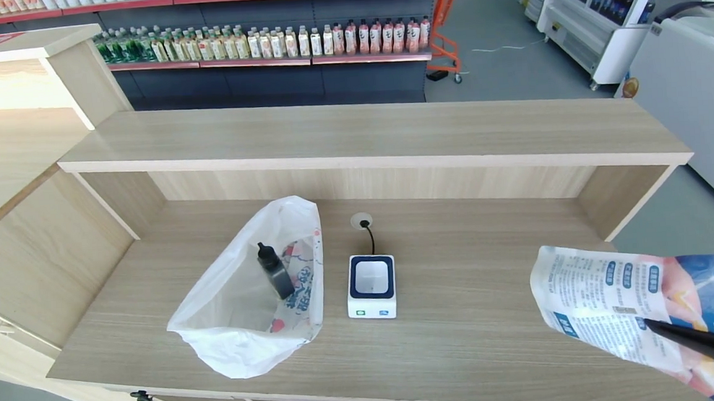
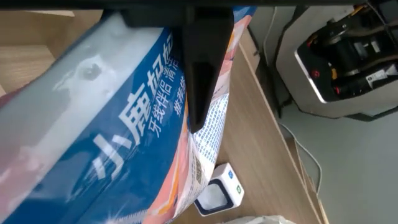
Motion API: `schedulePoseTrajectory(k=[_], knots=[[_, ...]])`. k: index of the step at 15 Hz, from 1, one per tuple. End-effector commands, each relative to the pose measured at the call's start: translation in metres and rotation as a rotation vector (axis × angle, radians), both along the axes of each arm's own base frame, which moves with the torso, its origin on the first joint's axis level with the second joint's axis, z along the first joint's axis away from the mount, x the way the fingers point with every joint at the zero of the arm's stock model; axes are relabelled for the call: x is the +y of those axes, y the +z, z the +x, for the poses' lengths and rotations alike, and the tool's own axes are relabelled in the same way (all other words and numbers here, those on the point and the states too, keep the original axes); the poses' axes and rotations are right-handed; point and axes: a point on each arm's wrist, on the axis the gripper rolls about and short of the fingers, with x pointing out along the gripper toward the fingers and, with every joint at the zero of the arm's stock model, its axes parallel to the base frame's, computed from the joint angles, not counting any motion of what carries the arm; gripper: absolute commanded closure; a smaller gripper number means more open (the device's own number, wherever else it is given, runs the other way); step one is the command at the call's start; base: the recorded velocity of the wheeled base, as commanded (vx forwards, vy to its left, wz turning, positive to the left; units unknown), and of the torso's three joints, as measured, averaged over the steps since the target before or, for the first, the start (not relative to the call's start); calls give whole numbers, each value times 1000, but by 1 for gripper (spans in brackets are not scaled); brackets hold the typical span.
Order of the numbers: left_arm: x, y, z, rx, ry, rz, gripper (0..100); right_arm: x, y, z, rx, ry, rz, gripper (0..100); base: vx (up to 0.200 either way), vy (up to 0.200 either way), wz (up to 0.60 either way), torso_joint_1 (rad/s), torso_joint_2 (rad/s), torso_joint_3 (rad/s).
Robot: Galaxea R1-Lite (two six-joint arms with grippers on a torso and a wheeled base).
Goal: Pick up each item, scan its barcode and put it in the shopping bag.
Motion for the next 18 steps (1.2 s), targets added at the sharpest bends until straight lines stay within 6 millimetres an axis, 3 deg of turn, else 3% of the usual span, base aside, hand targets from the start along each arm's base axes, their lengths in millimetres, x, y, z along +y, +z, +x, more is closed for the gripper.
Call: schedulePoseTrajectory(k=[1,3,8,14,18], knots=[[0,0,0,0,0,0,0,-8,-9,9,57,-84,-5,100,0,200,0,7,7,2],[0,0,0,0,0,0,0,-13,-14,23,117,-139,-9,100,0,200,0,-5,2,2],[0,0,0,0,0,0,0,-13,-20,63,106,-123,-12,100,0,0,0,0,0,0],[0,0,0,0,-1,3,0,1,-31,74,144,-29,-43,100,0,167,0,3,2,4],[0,0,0,0,-1,1,0,8,-37,84,149,37,-33,100,0,0,0,0,0,0]])
